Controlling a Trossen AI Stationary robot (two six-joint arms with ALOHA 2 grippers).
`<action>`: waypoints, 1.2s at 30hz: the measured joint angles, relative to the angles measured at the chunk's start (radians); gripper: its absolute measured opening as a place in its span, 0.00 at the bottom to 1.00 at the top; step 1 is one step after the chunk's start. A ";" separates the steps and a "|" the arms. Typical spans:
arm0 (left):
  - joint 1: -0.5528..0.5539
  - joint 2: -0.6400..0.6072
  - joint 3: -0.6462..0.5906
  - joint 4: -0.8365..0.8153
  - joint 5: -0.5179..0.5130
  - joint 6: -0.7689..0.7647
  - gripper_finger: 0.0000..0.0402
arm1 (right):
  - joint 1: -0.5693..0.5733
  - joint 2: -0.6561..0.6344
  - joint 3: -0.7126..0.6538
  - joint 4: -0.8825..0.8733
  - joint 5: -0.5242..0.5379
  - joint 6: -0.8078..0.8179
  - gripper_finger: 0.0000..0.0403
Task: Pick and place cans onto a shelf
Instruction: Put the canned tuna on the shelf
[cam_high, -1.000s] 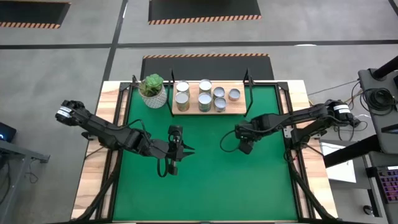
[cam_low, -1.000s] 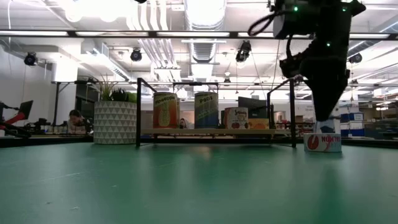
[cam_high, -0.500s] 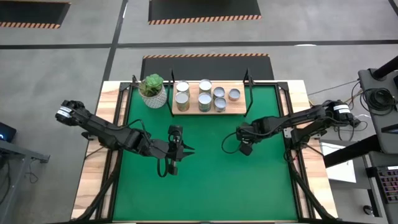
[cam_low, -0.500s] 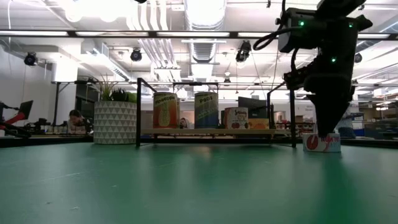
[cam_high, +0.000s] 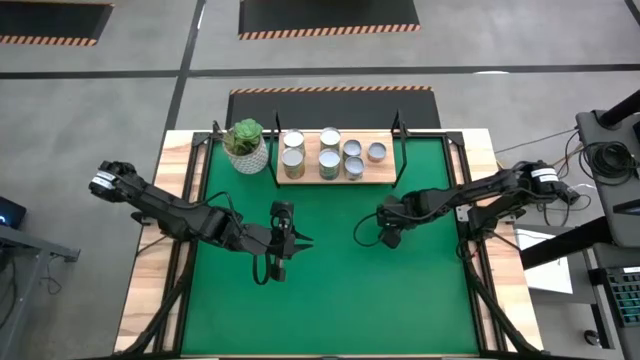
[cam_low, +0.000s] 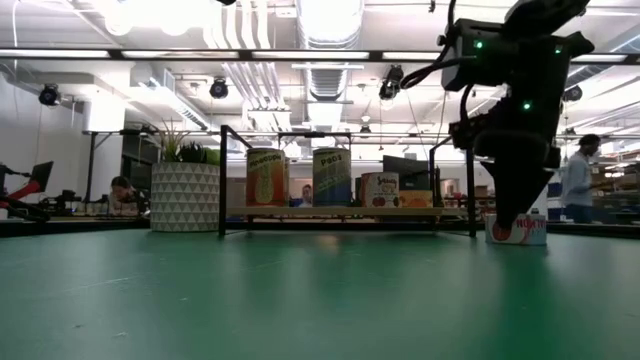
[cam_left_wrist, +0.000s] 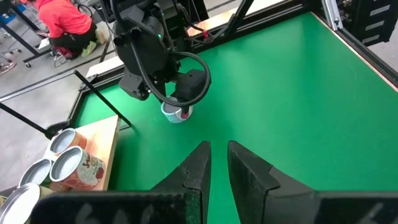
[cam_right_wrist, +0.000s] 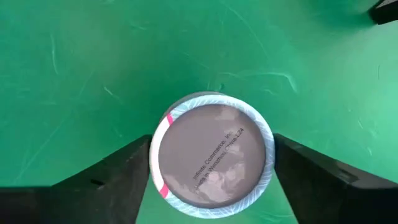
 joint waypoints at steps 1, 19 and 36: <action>0.000 0.000 0.000 0.001 0.000 0.000 0.09 | 0.000 -0.006 0.000 -0.001 0.000 -0.002 0.70; 0.000 0.040 0.000 0.151 0.003 -0.044 0.09 | 0.371 -0.379 -0.185 0.673 0.493 -0.425 0.78; 0.000 0.180 0.000 0.270 0.003 -0.254 0.09 | 0.428 -0.361 -0.343 1.225 0.433 -0.788 0.61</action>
